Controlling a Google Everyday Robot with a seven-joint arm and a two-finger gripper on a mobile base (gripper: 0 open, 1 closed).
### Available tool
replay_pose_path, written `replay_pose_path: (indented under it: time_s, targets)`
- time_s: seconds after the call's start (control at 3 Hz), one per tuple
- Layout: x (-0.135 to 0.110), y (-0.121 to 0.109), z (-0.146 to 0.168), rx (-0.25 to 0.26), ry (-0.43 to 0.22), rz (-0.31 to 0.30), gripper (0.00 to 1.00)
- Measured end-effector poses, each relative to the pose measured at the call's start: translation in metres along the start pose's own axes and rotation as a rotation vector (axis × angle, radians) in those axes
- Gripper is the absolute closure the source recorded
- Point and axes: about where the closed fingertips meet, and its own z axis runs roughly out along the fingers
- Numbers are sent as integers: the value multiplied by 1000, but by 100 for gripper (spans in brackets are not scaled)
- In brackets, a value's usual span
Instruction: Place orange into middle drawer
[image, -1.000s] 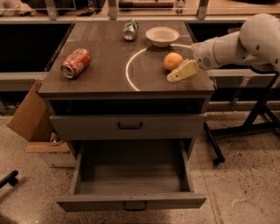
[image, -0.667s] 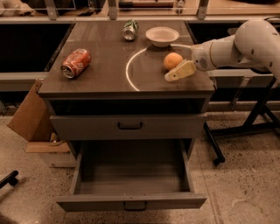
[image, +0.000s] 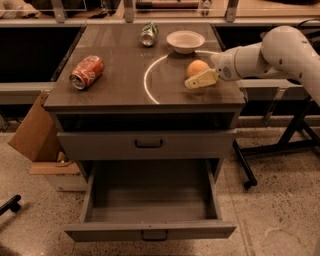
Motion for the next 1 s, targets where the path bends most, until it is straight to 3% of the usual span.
replay_pose_path:
  time_s: [0.67, 1.0]
  targets:
    - [-5, 13, 4, -40, -55, -9, 65]
    - [-26, 33, -25, -109, -141, -66, 89]
